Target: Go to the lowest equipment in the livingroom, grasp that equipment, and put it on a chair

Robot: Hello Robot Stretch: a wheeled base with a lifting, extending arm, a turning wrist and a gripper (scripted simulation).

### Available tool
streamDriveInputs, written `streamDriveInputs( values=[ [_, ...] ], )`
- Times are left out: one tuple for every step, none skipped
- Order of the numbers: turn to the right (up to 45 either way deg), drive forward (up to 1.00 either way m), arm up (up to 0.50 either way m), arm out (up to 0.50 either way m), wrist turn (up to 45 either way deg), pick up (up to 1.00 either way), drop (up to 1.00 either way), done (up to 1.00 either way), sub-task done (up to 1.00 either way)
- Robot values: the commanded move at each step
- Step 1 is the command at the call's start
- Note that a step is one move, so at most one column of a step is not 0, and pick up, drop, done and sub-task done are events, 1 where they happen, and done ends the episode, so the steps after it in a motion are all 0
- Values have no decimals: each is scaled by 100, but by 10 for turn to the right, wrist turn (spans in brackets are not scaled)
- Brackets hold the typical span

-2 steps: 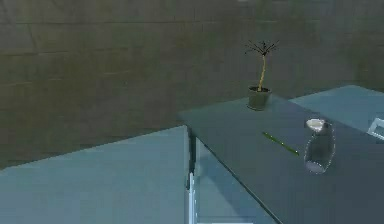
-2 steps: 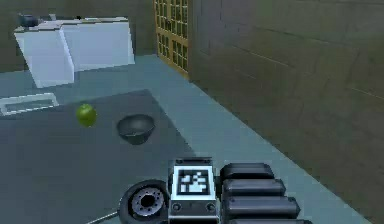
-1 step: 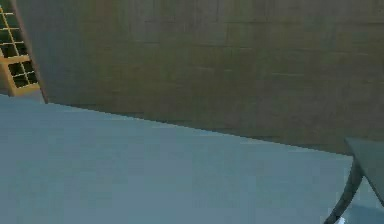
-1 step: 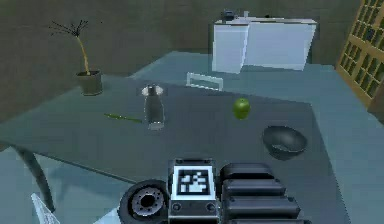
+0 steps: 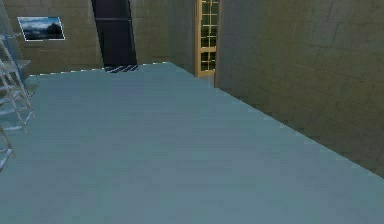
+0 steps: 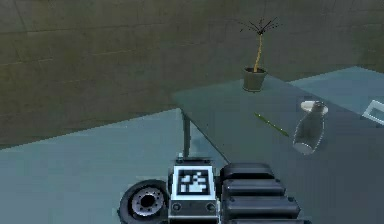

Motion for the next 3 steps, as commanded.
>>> streamDriveInputs(
  values=[
    [0, 0, 0, 30, 0, 0, 0, 0, 0],
    [0, 0, 0, 0, 450, 0, 0, 0, 0],
    [0, 0, 0, 0, 450, 0, 0, 0, 0]
  ],
)
